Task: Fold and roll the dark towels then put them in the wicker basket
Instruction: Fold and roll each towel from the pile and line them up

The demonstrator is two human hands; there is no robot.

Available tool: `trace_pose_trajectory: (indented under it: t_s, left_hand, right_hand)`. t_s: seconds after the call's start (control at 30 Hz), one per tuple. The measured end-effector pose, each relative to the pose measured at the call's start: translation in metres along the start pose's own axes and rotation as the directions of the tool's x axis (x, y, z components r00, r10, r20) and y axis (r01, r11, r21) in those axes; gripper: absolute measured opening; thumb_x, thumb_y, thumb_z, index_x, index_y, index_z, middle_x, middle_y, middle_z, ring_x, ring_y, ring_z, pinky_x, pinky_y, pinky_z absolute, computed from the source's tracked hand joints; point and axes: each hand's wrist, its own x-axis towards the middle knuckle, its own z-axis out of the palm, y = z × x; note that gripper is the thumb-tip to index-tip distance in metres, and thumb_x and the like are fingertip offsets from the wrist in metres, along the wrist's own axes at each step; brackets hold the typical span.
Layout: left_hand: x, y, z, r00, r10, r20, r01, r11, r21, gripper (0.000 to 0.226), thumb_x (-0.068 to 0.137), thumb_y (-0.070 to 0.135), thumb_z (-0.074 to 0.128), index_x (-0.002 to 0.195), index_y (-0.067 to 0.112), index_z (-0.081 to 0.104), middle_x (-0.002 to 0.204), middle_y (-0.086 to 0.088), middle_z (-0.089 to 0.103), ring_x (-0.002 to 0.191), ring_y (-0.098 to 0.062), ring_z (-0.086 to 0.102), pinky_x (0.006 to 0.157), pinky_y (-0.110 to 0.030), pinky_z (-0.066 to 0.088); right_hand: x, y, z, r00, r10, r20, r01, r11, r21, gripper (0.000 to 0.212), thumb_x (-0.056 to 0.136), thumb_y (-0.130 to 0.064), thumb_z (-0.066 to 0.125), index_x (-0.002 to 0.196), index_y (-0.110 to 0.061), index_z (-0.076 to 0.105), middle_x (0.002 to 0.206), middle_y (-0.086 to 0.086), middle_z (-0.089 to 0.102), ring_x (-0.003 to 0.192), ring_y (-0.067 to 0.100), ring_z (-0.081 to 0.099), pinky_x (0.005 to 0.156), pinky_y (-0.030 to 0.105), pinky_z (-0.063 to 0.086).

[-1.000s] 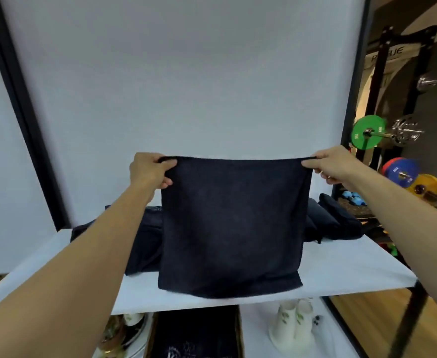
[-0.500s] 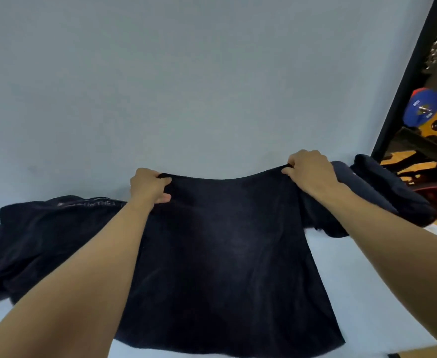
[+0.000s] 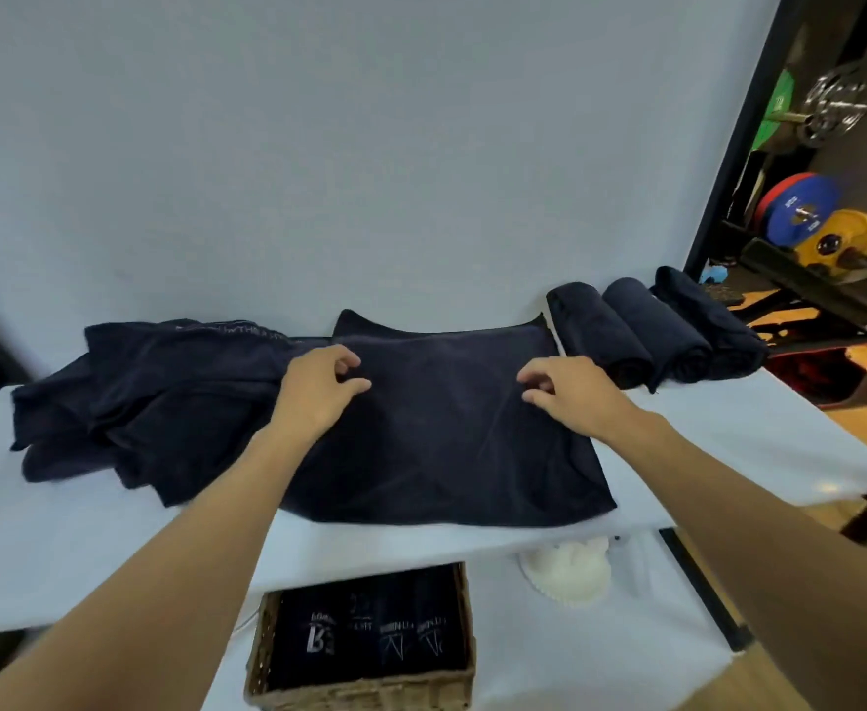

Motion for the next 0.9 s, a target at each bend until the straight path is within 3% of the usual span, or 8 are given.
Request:
trace_pose_trajectory:
  t_s: [0.17, 0.37, 0.47, 0.57, 0.67, 0.73, 0.8, 0.9]
  left_hand:
    - [-0.081, -0.013, -0.016, 0.988, -0.145, -0.056, 0.140, 0.986, -0.088, 0.043, 0.082, 0.028, 0.077, 0.119, 0.016, 0.061, 0.100, -0.003, 0.064, 0.091, -0.017, 0.056, 0.080, -0.027, 0.042]
    - [-0.128, -0.038, -0.021, 0.951, -0.307, -0.022, 0.304, 0.949, -0.087, 0.057, 0.079, 0.028, 0.080, 0.125, 0.004, 0.058, 0.120, -0.011, 0.062, 0.111, -0.028, 0.057, 0.091, -0.034, 0.043]
    - [-0.134, -0.041, -0.023, 0.931, -0.364, -0.022, 0.353, 0.915, -0.196, 0.047, 0.078, 0.022, 0.080, 0.118, 0.003, 0.064, 0.115, -0.011, 0.066, 0.110, -0.029, 0.060, 0.096, -0.038, 0.047]
    - [-0.136, -0.037, -0.024, 0.941, -0.337, -0.030, 0.316, 0.906, -0.282, 0.031, 0.078, 0.018, 0.080, 0.106, 0.006, 0.071, 0.097, -0.009, 0.071, 0.098, -0.027, 0.066, 0.090, -0.037, 0.051]
    - [-0.137, -0.034, -0.026, 0.937, -0.347, 0.034, 0.339, 0.883, -0.323, 0.035, 0.075, 0.019, 0.083, 0.103, 0.006, 0.067, 0.091, -0.008, 0.069, 0.077, -0.022, 0.064, 0.074, -0.032, 0.052]
    - [-0.138, -0.032, -0.030, 0.925, -0.366, 0.105, 0.379, 0.861, -0.340, 0.033, 0.072, 0.018, 0.085, 0.096, 0.004, 0.068, 0.084, -0.008, 0.066, 0.064, -0.016, 0.058, 0.066, -0.028, 0.049]
    - [-0.139, -0.031, -0.035, 0.918, -0.358, 0.172, 0.397, 0.833, -0.385, 0.025, 0.072, 0.015, 0.085, 0.088, 0.003, 0.070, 0.081, -0.005, 0.063, 0.061, -0.015, 0.052, 0.058, -0.024, 0.043]
    - [-0.142, -0.026, -0.044, 0.927, -0.325, 0.188, 0.375, 0.781, -0.499, 0.019, 0.075, 0.015, 0.082, 0.084, 0.003, 0.070, 0.085, -0.002, 0.063, 0.065, -0.016, 0.050, 0.055, -0.025, 0.039]
  right_hand:
    - [-0.088, -0.009, 0.012, 0.988, 0.134, -0.074, -0.130, 0.990, 0.057, 0.037, 0.089, -0.036, 0.067, 0.122, -0.019, 0.062, 0.117, 0.001, 0.066, 0.106, 0.017, 0.061, 0.092, 0.032, 0.049]
    - [-0.142, -0.021, 0.012, 0.970, 0.236, -0.050, -0.229, 0.967, 0.110, 0.063, 0.076, -0.047, 0.077, 0.127, -0.019, 0.052, 0.099, -0.006, 0.056, 0.091, 0.014, 0.055, 0.082, 0.031, 0.047]
    - [-0.144, -0.030, 0.008, 0.972, 0.233, -0.018, -0.232, 0.971, 0.063, 0.061, 0.077, -0.046, 0.076, 0.123, -0.020, 0.048, 0.092, -0.007, 0.056, 0.089, 0.016, 0.057, 0.082, 0.033, 0.048]
    - [-0.141, -0.035, 0.005, 0.945, 0.326, 0.025, -0.324, 0.920, 0.219, 0.059, 0.078, -0.034, 0.078, 0.123, -0.009, 0.049, 0.092, 0.004, 0.060, 0.090, 0.023, 0.059, 0.082, 0.037, 0.049]
    - [-0.141, -0.030, -0.004, 0.907, 0.413, 0.082, -0.417, 0.853, 0.313, 0.035, 0.077, -0.023, 0.080, 0.083, 0.006, 0.061, 0.074, 0.017, 0.052, 0.070, 0.027, 0.054, 0.070, 0.044, 0.047]
    - [-0.143, -0.024, -0.009, 0.892, 0.431, 0.138, -0.449, 0.809, 0.378, 0.048, 0.076, -0.022, 0.080, 0.056, -0.012, 0.038, 0.062, 0.007, 0.034, 0.056, 0.019, 0.036, 0.056, 0.032, 0.033]
    - [-0.147, -0.018, -0.015, 0.887, 0.429, 0.172, -0.457, 0.757, 0.468, 0.055, 0.078, -0.021, 0.078, 0.057, -0.017, 0.028, 0.059, 0.002, 0.026, 0.053, 0.016, 0.026, 0.052, 0.027, 0.024]
    - [-0.153, -0.017, -0.026, 0.879, 0.391, 0.274, -0.470, 0.605, 0.643, 0.040, 0.084, -0.026, 0.074, 0.065, -0.016, 0.040, 0.069, 0.003, 0.038, 0.065, 0.016, 0.034, 0.054, 0.026, 0.026]
